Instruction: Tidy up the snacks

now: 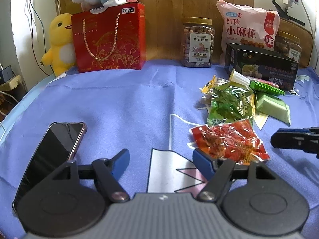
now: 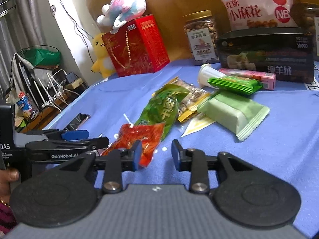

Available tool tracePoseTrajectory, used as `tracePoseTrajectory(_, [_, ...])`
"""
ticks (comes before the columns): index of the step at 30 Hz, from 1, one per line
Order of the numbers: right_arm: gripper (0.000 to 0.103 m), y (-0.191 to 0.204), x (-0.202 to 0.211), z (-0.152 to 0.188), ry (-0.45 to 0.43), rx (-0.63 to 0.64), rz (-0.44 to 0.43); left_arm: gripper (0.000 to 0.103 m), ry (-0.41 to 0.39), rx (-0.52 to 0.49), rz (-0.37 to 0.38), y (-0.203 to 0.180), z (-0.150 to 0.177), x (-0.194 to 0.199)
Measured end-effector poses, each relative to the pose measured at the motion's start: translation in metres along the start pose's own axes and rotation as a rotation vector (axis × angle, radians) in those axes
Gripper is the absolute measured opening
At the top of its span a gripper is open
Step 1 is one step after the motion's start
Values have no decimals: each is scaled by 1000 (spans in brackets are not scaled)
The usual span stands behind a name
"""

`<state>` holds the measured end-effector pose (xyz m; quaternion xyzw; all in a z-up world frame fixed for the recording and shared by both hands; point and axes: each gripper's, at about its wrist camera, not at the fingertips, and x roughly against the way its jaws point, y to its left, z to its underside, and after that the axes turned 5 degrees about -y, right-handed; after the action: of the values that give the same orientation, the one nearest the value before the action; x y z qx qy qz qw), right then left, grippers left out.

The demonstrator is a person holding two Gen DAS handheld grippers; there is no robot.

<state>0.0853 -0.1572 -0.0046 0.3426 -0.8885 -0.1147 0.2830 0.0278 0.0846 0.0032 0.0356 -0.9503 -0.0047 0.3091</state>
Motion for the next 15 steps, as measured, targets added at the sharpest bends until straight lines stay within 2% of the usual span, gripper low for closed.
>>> tracePoseTrajectory(8, [36,-4,-4,8,11,-35,-1,73,-19,-25,-33,-2,1,4])
tracePoseTrajectory(15, [37,-4,-13,1,27,-50,-14,73,-23,-48,-71,-1,-2,2])
